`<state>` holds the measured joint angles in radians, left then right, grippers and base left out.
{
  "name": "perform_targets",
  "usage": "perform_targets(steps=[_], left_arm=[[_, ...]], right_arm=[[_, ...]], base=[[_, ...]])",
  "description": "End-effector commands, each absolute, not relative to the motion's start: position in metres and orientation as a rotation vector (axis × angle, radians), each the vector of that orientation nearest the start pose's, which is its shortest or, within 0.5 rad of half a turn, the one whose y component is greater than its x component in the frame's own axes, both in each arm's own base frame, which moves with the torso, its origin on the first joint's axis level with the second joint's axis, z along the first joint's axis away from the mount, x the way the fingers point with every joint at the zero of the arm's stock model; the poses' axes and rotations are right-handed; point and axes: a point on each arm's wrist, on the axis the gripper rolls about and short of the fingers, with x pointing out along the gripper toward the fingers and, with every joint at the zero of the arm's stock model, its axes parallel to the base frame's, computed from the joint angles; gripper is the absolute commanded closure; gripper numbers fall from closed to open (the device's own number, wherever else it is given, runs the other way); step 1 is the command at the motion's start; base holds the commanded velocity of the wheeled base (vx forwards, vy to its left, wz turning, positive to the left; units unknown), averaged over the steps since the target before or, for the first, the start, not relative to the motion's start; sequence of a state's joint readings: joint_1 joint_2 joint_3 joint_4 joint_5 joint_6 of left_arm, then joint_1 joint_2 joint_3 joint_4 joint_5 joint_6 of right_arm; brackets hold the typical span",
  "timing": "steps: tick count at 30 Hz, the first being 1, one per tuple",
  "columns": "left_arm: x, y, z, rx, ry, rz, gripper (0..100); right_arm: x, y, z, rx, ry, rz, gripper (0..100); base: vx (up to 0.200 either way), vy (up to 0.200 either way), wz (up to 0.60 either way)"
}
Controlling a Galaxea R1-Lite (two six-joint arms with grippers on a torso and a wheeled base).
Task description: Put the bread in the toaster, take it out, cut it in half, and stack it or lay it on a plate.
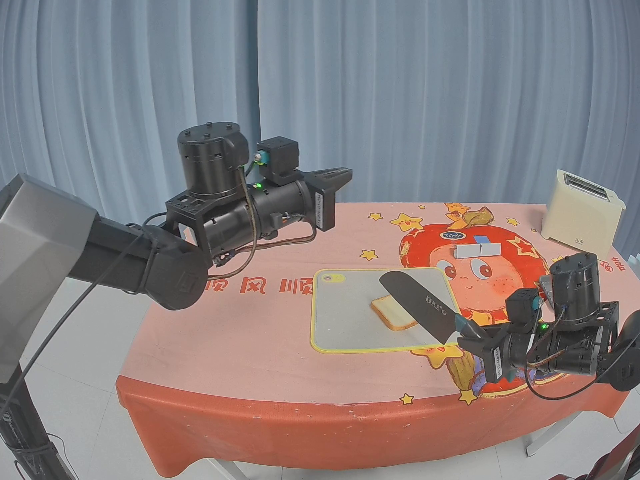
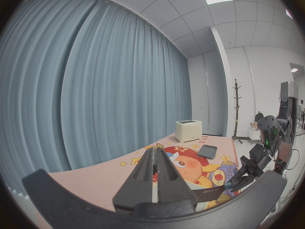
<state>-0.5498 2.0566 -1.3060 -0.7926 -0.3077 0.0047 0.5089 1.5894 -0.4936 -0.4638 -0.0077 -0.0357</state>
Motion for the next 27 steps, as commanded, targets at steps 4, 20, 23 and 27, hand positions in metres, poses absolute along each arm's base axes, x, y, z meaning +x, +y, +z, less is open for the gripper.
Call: perform_targets(steps=[4,20,23,27], left_arm=[[0.356,-0.250,0.187,0.004,-0.005,-0.905,100],[0.358,-0.262,0.162,0.015,0.069,-0.925,100],[0.359,-0.263,0.165,0.016,0.062,-0.925,100],[0.357,-0.267,0.164,0.019,0.070,-0.934,100]], right_arm=[[0.212,0.118,0.127,-0.187,0.576,0.490,100],[0.220,0.122,0.143,-0.191,0.562,0.472,100],[0.224,0.123,0.153,-0.209,0.586,0.465,100],[0.221,0.122,0.152,-0.225,0.637,0.465,100]], base=[[0.000,0.000,0.00],[0.000,0.000,0.00],[0.000,0.000,0.00],[0.000,0.000,0.00]])
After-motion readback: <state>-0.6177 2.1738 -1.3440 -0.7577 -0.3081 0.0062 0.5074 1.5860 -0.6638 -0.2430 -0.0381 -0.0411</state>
